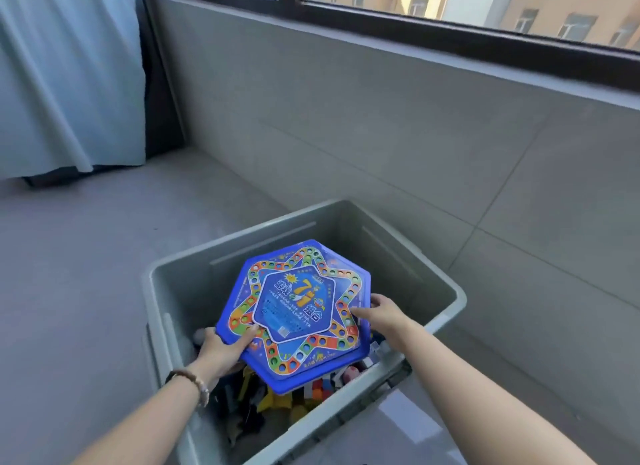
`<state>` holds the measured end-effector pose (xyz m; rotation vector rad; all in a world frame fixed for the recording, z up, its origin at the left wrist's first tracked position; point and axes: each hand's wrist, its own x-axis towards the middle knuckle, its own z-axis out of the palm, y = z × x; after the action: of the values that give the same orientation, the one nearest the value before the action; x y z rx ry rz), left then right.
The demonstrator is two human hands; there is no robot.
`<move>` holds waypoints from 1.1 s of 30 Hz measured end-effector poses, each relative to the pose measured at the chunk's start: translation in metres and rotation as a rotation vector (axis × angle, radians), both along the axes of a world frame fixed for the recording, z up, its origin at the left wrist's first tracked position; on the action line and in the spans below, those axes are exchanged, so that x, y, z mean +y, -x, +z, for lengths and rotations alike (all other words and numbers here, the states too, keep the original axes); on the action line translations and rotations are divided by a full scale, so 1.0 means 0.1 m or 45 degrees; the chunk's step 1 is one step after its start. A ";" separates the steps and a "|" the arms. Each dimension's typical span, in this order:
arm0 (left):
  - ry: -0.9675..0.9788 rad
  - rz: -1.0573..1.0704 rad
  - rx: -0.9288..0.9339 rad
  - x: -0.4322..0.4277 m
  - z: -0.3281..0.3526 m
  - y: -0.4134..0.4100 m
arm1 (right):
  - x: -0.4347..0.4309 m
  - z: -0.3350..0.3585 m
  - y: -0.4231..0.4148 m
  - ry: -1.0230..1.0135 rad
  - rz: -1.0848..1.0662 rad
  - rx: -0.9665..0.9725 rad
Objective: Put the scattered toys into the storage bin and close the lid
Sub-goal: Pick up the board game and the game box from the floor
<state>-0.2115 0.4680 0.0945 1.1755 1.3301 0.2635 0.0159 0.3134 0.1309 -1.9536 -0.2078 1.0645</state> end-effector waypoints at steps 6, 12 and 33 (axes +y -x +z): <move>-0.135 -0.198 0.279 0.17 -0.45 -0.14 | 0.04 -0.06 0.05 0.138 0.100 -0.227; -0.521 -0.453 0.473 -0.21 0.46 -0.41 | -0.32 0.48 0.06 0.081 0.184 -0.423; -1.307 -1.917 0.056 -5.18 1.33 -2.40 | -6.76 1.38 0.47 0.503 -1.020 -0.525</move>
<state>0.0283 -0.0498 0.2279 2.6897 -0.0511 -0.2457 -0.0316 -0.3628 0.2689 -2.2742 0.5685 0.1758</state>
